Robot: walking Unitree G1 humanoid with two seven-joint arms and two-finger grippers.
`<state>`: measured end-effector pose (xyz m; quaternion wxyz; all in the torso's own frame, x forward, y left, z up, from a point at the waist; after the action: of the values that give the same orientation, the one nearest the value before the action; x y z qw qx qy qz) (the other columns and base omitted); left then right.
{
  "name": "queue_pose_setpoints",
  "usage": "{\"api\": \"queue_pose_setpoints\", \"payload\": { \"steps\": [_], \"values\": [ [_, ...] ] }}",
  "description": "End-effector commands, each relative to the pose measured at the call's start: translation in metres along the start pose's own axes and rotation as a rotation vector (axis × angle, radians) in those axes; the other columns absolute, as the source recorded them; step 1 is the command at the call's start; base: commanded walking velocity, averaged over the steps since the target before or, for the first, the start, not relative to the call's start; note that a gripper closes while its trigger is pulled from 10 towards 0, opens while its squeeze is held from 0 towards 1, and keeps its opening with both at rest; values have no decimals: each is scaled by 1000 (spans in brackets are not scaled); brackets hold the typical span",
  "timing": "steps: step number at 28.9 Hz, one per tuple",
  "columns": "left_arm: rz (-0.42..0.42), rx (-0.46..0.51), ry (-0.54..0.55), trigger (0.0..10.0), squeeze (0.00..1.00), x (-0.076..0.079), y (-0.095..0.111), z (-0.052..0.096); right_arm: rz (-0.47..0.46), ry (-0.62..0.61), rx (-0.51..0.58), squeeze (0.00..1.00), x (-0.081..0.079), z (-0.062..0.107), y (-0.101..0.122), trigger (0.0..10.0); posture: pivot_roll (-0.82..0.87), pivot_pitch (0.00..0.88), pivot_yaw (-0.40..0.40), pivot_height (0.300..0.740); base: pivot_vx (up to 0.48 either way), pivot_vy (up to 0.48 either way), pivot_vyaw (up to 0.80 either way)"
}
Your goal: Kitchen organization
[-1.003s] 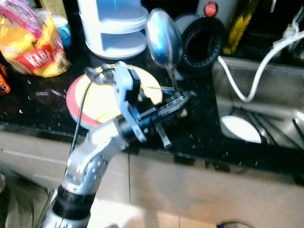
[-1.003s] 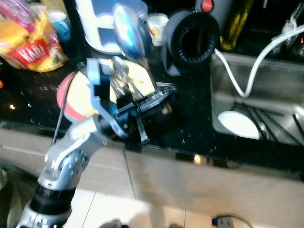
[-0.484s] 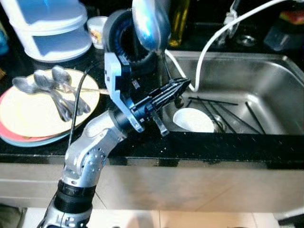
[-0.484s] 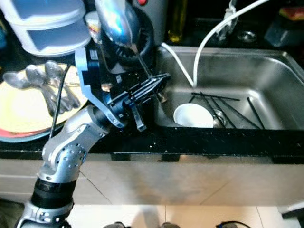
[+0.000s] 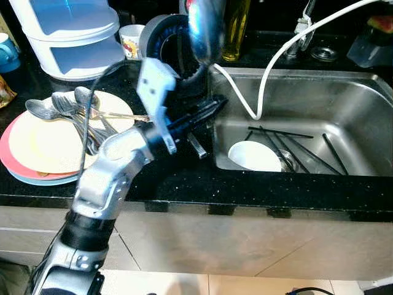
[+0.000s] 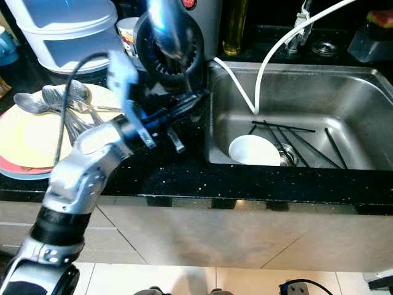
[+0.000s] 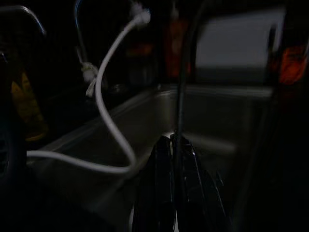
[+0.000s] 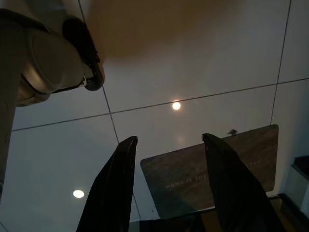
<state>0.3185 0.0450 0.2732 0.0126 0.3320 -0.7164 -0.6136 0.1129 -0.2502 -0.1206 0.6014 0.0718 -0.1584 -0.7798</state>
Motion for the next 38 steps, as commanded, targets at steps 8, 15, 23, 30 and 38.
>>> {"api": "queue_pose_setpoints", "payload": {
  "steps": [8, 15, 23, 30, 38],
  "values": [
    [-102, 16, -131, 10000, 0, 0, 4, -21, 32, -13, -49, 0, 5, 1, -17, 10000, 11, 153, 6, 740, 0, 0, -171],
    [-302, -36, -248, 10000, 0, -2, 4, -45, -6, -36, -82, 0, 14, 4, -35, 10000, -28, 193, 18, 740, 0, 0, -549],
    [-557, -174, -280, 10000, 0, -7, -6, -71, -13, -43, -100, 0, 19, 6, -46, 10000, -38, 209, 26, 740, 0, 0, 0],
    [-771, -463, -318, 10000, 0, -9, -57, -74, -16, -41, -93, 0, 21, 6, -47, 10000, -47, 213, 25, 740, 0, 0, 0],
    [-833, -529, -341, 10000, 0, -6, -74, -72, -15, -43, -94, 0, 22, 7, -49, 10000, -61, 220, 33, 740, 0, 0, 0]
  ]
}}
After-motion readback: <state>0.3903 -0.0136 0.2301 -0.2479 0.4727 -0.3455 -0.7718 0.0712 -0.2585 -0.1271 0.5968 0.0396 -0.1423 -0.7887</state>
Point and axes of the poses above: a point about 5 cm out from each wrist's last joint towards the gripper, its own z axis pointing back from the gripper into the wrist, its own y axis along the axis of the wrist's last joint, x = y × z, the point moved 2 cm from there along -z, pointing out of the wrist towards the gripper, and after that the axes turned 4 degrees about -z, right-handed, at the moved point
